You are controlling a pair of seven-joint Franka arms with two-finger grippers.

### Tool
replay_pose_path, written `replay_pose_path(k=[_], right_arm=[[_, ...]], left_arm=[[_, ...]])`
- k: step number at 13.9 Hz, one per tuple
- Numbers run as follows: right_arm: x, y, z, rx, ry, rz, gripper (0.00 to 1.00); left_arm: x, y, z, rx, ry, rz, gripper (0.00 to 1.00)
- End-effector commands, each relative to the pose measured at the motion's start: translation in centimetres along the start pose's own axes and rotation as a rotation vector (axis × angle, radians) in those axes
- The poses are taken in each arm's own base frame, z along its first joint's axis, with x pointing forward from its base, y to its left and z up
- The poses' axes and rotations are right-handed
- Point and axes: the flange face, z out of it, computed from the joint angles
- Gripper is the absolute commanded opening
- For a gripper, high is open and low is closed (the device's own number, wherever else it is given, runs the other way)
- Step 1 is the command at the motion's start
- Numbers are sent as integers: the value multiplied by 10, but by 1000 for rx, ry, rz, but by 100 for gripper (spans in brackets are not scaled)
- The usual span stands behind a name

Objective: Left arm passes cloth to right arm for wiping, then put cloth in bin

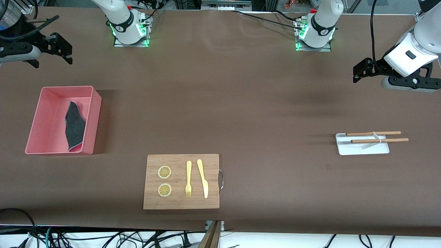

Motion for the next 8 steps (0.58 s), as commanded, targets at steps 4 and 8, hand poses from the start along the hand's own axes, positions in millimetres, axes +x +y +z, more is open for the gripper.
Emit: replay_pose_path(k=[4,8], right_arm=[[-5,-9,4,58,-21,-27,100],[-8,-8,4,70,-37,-35,100]], left_arm=[[-7,-4,-3,9,0,-15,100],[-7,-4,-3,9,-2,-15,100]])
